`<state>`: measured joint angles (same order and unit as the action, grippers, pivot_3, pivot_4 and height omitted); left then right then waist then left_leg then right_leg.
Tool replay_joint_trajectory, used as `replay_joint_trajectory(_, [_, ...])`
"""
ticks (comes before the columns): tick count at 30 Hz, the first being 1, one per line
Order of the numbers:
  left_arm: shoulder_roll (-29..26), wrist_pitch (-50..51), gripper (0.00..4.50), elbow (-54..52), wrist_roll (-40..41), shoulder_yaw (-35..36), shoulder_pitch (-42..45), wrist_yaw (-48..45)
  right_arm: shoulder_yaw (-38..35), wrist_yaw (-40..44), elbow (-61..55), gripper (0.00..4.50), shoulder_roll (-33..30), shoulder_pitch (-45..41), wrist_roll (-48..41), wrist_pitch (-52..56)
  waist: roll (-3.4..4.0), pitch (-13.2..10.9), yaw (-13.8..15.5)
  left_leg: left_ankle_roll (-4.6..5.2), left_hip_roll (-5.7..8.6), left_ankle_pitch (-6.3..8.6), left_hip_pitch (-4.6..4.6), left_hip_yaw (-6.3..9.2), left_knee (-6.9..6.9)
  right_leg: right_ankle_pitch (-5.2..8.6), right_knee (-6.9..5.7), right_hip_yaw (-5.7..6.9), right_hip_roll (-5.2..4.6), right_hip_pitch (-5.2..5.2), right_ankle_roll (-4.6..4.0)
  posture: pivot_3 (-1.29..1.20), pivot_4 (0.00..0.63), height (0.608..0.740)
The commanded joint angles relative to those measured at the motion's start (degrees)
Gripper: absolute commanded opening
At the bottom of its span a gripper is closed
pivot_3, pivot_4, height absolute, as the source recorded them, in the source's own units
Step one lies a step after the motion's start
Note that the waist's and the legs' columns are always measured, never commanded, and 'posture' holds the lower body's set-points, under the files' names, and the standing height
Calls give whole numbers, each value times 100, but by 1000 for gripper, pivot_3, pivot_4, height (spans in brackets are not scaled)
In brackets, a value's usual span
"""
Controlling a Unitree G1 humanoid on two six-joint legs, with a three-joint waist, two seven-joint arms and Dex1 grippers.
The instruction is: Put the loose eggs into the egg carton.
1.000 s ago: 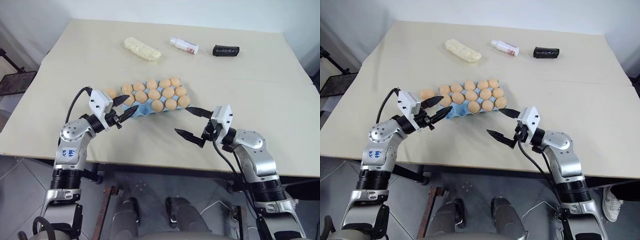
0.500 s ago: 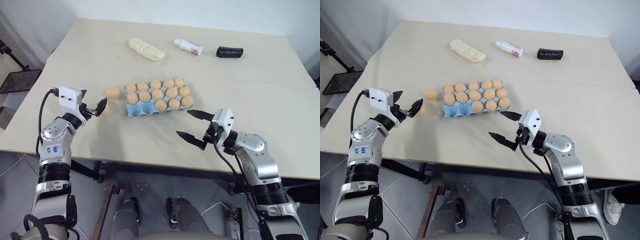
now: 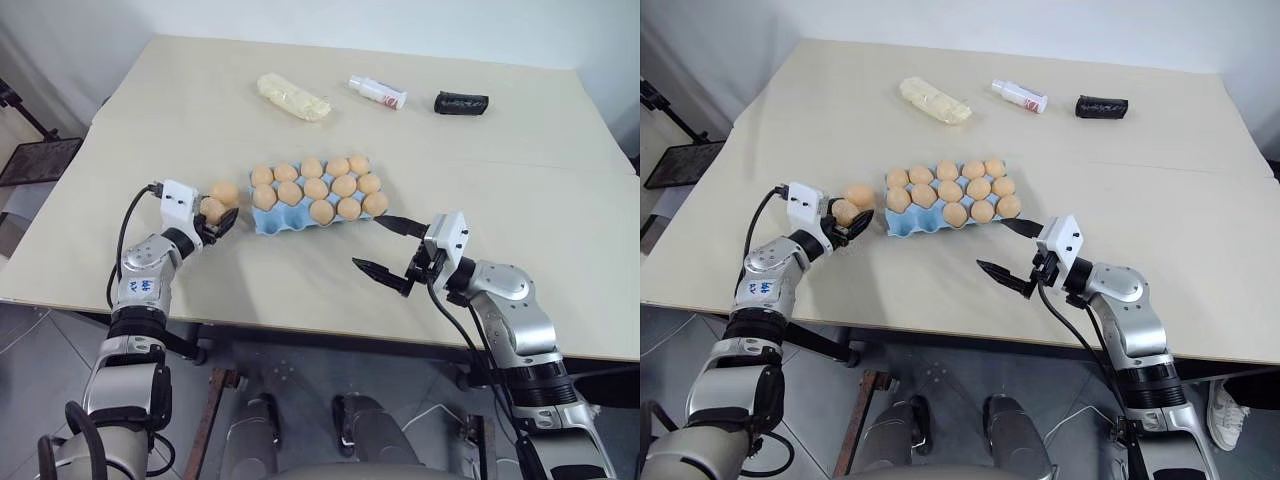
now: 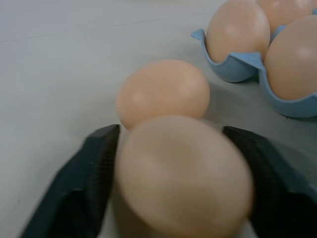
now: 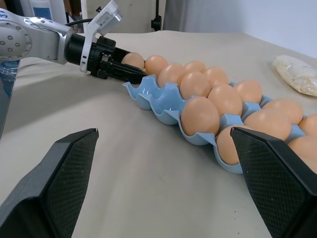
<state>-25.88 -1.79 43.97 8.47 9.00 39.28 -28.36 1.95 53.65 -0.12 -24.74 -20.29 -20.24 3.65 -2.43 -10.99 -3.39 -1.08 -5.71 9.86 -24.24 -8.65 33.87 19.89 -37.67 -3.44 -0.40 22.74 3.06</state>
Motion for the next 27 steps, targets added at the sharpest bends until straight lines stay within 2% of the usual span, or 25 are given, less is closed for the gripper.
replay_joint_trajectory(1, [-93, -59, 2396, -202, 17, 72, -134, -25, -89, -42, -227, 4500, 9, 31, -51, -132, 0, 0, 0, 0, 0, 0, 0, 0, 0, 0, 0, 0, -1, 0, 1, 0, 150, 740])
replay_joint_trajectory(9, [-119, -140, 2291, -1620, 302, -42, -580, -862, -94, -18, -313, 4500, -71, 143, -65, -69, 0, 0, 10, -3, -3, 1, -1, 3, 1, 0, -4, 0, 0, -1, 0, 0, 150, 740])
replay_joint_trajectory(14, [170, 126, 2291, -2199, 330, -488, -281, -1287, -129, -37, -386, 4500, -129, 213, -64, -21, 0, 0, 38, -9, 4, 5, 1, 5, 5, -1, -4, 0, -7, -8, 2, 0, 150, 740])
replay_joint_trajectory(18, [545, 69, 2291, -1814, 178, -861, 213, -1482, -148, -135, -488, 4500, -136, 257, -51, 9, 0, 0, 38, -1, 10, 8, 0, 6, 18, -7, -1, -1, -11, -15, 13, 0, 150, 740])
replay_joint_trajectory(25, [947, -686, 2291, -49, -317, -1163, 1064, -1345, -236, -412, -785, 4500, -178, 419, -50, 57, 0, 0, -15, 11, 20, 1, 2, 8, 19, -7, 0, -8, 2, -11, 13, 0, 150, 740])
replay_joint_trajectory(27, [978, -844, 2986, 238, -290, -1086, 1195, -1353, -248, -506, -867, 4500, -179, 465, -41, 80, 1, 0, -12, 14, 18, -1, 1, 10, 19, -6, 0, -9, 6, -10, 10, 0, 150, 740])
